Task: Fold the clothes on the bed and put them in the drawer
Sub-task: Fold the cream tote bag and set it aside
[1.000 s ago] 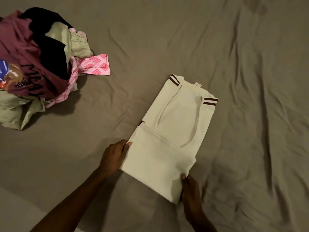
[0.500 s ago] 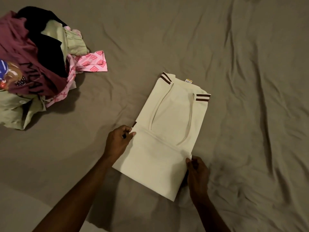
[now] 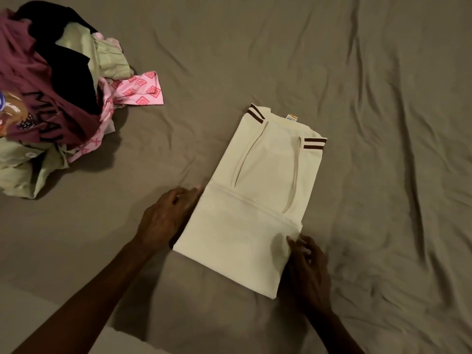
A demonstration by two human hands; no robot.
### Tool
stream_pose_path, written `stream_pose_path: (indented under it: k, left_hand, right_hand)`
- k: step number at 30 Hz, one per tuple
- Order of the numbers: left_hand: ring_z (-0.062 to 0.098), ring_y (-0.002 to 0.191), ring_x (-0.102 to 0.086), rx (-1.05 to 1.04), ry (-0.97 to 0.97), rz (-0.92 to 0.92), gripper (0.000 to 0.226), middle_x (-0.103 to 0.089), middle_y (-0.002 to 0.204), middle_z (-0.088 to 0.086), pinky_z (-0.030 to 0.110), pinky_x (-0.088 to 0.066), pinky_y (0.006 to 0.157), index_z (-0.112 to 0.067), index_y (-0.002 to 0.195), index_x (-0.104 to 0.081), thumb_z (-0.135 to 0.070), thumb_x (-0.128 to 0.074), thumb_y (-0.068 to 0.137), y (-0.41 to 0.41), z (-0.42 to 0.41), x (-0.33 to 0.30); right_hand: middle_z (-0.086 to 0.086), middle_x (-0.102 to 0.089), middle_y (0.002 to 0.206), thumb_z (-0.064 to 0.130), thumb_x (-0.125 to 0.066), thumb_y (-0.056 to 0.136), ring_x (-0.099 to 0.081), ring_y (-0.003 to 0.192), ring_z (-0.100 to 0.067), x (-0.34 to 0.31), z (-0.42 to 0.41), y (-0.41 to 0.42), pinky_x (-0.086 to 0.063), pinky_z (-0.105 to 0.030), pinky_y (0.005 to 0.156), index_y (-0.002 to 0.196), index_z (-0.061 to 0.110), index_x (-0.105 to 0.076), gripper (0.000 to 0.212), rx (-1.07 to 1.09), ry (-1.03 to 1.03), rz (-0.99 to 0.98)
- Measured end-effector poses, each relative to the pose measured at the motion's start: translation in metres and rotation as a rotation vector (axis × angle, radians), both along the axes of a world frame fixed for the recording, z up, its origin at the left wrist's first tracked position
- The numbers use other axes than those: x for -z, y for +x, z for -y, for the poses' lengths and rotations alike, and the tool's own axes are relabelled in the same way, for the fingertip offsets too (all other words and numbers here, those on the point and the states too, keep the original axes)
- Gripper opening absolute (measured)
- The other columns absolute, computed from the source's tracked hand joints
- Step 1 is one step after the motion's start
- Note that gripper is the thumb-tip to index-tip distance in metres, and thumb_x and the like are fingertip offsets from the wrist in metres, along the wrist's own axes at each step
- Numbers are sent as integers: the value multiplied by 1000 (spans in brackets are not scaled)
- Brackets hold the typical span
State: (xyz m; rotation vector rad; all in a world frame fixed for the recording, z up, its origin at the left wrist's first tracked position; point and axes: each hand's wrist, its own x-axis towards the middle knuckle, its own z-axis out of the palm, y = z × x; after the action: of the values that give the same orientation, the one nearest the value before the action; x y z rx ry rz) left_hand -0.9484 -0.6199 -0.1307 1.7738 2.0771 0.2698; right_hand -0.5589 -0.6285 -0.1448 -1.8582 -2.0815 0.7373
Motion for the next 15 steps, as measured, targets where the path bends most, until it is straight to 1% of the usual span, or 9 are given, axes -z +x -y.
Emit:
stream_pose_path:
  k: [1, 2, 4, 6, 8, 9, 11, 12, 15]
  left_hand:
    - [14, 122, -55, 80, -23, 4, 73, -51, 143, -13, 38, -49, 96, -44, 148, -45, -82, -15, 95, -3, -3, -2]
    - [14, 129, -52, 167, -15, 2, 73, -46, 150, -13, 38, -48, 102, -47, 148, -43, -84, -12, 93, -7, -6, -1]
    - [18, 138, -47, 367, 66, -46, 48, -37, 160, -6, 34, -48, 105, -51, 150, -39, -62, -32, 105, -14, -12, 4]
    - [15, 140, -45, 478, 59, -40, 55, -37, 160, -7, 26, -45, 103, -48, 153, -36, -49, -54, 101, -19, -19, 14]
    - [14, 140, -45, 481, 39, -25, 53, -38, 160, -10, 25, -41, 105, -44, 154, -34, -55, -46, 104, -15, -27, 16]
    - [18, 140, -46, 554, 93, -44, 44, -38, 161, -6, 27, -43, 102, -42, 151, -42, -43, -40, 107, -13, -32, 14]
    - [26, 142, -45, 660, 202, 27, 53, -41, 160, 3, 30, -44, 99, -32, 133, -66, -10, -39, 93, -11, -40, 7]
    - [27, 143, -44, 697, 252, 68, 55, -45, 157, 4, 30, -43, 102, -27, 126, -72, -4, -41, 87, -14, -46, 7]
    - [16, 136, -53, 626, 218, 226, 44, -65, 138, -5, 28, -47, 103, -24, 122, -73, -7, -48, 90, -6, -70, -13]
  right_hand:
    - [-7, -46, 153, 41, -67, 96, -53, 130, -36, 2, 1, 4, -54, -54, 99, 147, 54, -42, 58, -58, -38, 38]
    - [-12, -38, 160, 41, -78, 89, -43, 139, -41, 8, 1, 7, -46, -58, 106, 151, 52, -37, 75, -149, -23, 123]
    - [-18, -20, 168, 41, -87, 76, -25, 151, -44, 19, -5, 14, -32, -60, 112, 157, 41, -36, 96, -352, 58, 273]
    - [-16, -13, 171, 47, -78, 80, -15, 156, -42, 24, -11, 12, -25, -58, 114, 157, 36, -41, 86, -454, 119, 269]
    - [-14, -15, 171, 50, -61, 86, -12, 158, -37, 27, -17, 8, -24, -55, 115, 154, 33, -46, 72, -484, 172, 225]
    - [-14, -17, 171, 48, -60, 86, -13, 158, -36, 27, -21, 7, -23, -53, 117, 152, 32, -49, 68, -485, 192, 195]
    - [-14, -22, 169, 36, -65, 85, -18, 157, -36, 25, -28, 5, -19, -47, 120, 147, 30, -57, 62, -478, 206, 140]
    - [-14, -25, 169, 31, -68, 84, -21, 157, -35, 22, -33, 4, -19, -44, 121, 143, 30, -62, 59, -473, 208, 116]
    - [-5, -40, 163, 41, -54, 97, -38, 150, -31, 9, -54, 6, -31, -45, 118, 140, 34, -61, 44, -396, 83, -150]
